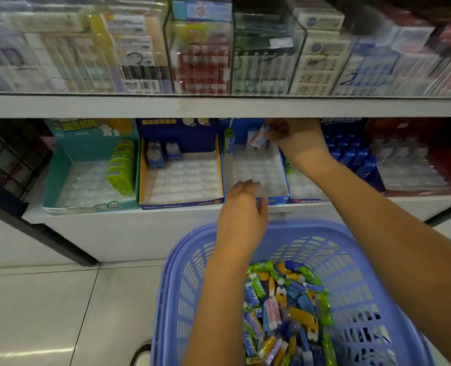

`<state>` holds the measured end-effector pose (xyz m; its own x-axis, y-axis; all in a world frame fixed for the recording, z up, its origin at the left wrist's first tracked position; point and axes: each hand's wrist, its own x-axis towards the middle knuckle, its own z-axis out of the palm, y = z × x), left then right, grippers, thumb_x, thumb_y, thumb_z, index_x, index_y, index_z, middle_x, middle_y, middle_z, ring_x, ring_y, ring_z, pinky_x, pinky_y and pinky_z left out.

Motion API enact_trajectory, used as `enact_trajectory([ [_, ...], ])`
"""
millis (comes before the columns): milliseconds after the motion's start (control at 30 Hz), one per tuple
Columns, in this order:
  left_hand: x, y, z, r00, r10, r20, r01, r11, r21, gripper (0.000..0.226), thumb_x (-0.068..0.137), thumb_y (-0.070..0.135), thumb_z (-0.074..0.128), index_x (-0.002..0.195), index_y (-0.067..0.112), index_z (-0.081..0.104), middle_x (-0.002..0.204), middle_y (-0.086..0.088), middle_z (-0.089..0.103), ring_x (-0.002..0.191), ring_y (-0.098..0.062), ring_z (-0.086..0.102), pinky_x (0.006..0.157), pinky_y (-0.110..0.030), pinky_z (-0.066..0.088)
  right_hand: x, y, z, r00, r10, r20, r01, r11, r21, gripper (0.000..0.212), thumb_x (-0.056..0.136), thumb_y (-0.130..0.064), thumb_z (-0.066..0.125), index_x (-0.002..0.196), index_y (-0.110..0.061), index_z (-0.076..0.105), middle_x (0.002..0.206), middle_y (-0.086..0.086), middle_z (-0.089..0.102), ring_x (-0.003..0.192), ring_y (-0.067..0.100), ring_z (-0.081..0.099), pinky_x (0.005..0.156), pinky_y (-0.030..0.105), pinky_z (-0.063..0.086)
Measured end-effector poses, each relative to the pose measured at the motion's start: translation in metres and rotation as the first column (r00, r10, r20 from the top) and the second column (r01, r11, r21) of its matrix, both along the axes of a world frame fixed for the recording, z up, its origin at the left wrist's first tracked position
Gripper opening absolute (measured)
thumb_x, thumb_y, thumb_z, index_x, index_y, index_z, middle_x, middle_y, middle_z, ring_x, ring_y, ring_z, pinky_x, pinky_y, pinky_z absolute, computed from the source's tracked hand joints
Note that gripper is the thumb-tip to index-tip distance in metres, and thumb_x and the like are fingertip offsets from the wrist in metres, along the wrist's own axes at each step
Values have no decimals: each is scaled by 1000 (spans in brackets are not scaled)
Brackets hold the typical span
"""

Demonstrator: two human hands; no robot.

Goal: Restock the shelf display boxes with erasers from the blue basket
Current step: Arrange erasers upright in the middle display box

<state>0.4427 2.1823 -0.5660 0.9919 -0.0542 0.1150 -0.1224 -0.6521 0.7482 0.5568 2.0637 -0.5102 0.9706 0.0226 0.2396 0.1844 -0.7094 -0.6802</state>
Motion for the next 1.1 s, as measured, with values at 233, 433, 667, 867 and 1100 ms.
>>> enact_trajectory([
  [233,6,-1,-2,999,2,-43,5,987,160,43,95,22,52,136,7,48,141,-7,47,133,-20,38,107,-27,33,28,3,-7,971,164,-175,-189,973,-134,25,94,-13,55,116,-4,61,117,17,63,110,29,57,99,37,44],
  [433,4,-2,-2,999,-5,-51,14,984,176,47,97,26,50,140,9,43,145,-4,43,137,-17,32,111,-24,27,40,-1,-1,951,138,-276,-187,969,-161,31,96,-31,51,122,-17,59,121,12,62,111,28,57,89,26,42],
  [667,5,0,-4,999,-9,-44,16,986,166,48,97,26,50,141,8,42,146,-4,42,139,-17,30,112,-25,27,46,-3,-8,942,197,-272,-250,952,-176,20,94,-19,55,111,-12,63,115,10,63,107,27,58,93,32,45],
  [867,6,-1,-7,1000,-7,-31,12,984,177,48,97,27,50,141,9,41,147,-3,42,139,-16,30,112,-25,26,52,5,-16,941,147,-304,-236,930,-282,29,94,-20,56,121,-13,59,127,7,59,117,24,52,86,20,35],
  [1100,-2,2,1,999,-8,49,5,998,64,40,98,23,49,136,10,50,144,-3,46,133,-15,40,106,-18,30,26,8,-2,967,130,-219,-189,942,-279,30,93,-16,56,121,-4,58,119,13,61,111,25,55,84,20,38],
])
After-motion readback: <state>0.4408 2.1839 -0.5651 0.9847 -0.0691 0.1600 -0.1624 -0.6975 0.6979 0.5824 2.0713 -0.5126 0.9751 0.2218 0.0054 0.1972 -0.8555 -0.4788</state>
